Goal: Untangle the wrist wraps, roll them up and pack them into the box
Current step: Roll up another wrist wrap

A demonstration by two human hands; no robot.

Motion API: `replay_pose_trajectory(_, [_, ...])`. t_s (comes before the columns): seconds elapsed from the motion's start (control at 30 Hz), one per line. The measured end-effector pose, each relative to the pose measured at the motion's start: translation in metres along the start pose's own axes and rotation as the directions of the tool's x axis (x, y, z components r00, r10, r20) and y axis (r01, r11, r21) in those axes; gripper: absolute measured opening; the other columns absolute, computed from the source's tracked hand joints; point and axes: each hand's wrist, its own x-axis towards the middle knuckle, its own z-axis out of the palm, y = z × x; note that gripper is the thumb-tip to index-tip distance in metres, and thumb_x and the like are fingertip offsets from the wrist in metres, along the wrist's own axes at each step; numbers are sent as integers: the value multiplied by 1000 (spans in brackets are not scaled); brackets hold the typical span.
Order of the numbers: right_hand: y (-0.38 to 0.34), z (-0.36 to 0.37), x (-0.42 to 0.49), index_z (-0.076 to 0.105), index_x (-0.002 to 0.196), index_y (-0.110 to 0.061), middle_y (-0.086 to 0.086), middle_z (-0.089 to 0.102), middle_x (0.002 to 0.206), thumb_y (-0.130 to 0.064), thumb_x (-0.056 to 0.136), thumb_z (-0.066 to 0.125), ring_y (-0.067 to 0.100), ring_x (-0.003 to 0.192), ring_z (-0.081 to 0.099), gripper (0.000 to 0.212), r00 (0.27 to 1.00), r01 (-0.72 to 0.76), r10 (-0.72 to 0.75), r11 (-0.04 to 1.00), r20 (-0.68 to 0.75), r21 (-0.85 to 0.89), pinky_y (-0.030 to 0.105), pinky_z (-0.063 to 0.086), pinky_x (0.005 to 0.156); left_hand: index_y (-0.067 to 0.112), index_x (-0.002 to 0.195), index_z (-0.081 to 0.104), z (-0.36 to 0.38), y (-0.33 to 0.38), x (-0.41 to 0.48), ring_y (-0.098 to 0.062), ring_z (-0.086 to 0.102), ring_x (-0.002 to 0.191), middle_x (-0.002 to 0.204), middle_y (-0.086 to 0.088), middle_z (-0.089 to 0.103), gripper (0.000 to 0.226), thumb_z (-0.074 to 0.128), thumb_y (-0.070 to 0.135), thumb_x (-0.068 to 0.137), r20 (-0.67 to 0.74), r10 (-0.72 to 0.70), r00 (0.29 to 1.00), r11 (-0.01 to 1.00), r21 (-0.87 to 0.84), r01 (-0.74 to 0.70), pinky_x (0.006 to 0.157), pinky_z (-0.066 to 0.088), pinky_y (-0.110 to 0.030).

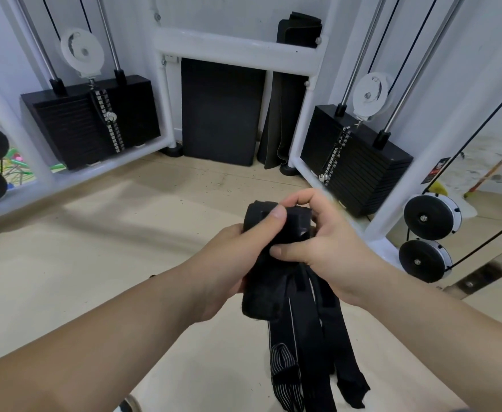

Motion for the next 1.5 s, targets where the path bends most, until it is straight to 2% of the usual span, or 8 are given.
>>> replay_pose_trajectory(0.2, [-2,2,-1,59,120,-22,5,74,99,15,81,81,21,89,74,58,995,17,-10,998,96,-69,44,65,85,19,116,76,-5,1,-4,-21,79,86,94,-4,81,43,64,56,98,-17,64,998,994,85,-63,78,61,-36])
replay_pose_trajectory(0.43, [-15,-13,0,69,137,-13,14,72,136,-38,104,62,32,126,70,42,925,-297,240,941,295,165,52,57,107,17,119,69,-15,7,-5,-23,75,71,90,-5,78,37,81,38,90,-38,121,992,987,113,-116,64,57,-33])
replay_pose_trajectory(0.73, [-14,-16,6,65,133,6,22,73,130,-30,91,71,33,123,72,56,954,-294,258,905,153,308,46,61,101,13,118,75,-14,1,2,-24,74,86,106,-15,81,46,93,27,78,-125,104,987,995,24,-102,88,61,-47])
replay_pose_trajectory(0.83, [-12,-15,7,60,134,10,25,74,127,-25,89,76,36,119,73,60,955,-292,287,883,70,368,50,63,96,5,111,78,-13,0,3,-20,74,81,106,-17,81,28,84,18,87,-128,71,989,997,-33,-76,68,58,-27])
replay_pose_trajectory(1.0, [-15,-12,6,59,113,-5,33,70,127,-7,93,75,45,111,75,25,951,-262,306,869,-38,420,63,63,88,-5,106,74,-8,-2,6,-19,73,67,83,-15,79,28,86,9,85,-254,73,965,990,-101,-101,62,60,-24])
replay_pose_trajectory(1.17, [-14,-12,8,57,134,1,29,72,128,-4,90,75,44,114,74,48,964,-215,260,884,-53,415,61,63,88,1,93,65,-6,0,4,-18,71,62,74,-12,76,29,88,16,84,-310,85,947,986,-109,-124,57,58,-25])
replay_pose_trajectory(1.3, [-12,-12,9,57,135,-1,25,73,128,-5,74,81,40,112,75,65,966,-190,244,898,-89,397,62,61,94,1,90,65,-5,-1,4,-16,71,64,76,-12,75,27,85,19,87,-315,141,939,985,-50,-164,61,59,-25])
replay_pose_trajectory(1.5, [0,-7,10,58,131,-5,23,71,131,0,87,78,41,117,72,49,961,-191,249,913,-121,362,63,59,99,3,90,71,-2,-2,1,-14,67,65,78,-16,76,15,77,16,94,-301,333,894,925,291,-246,73,63,-38])
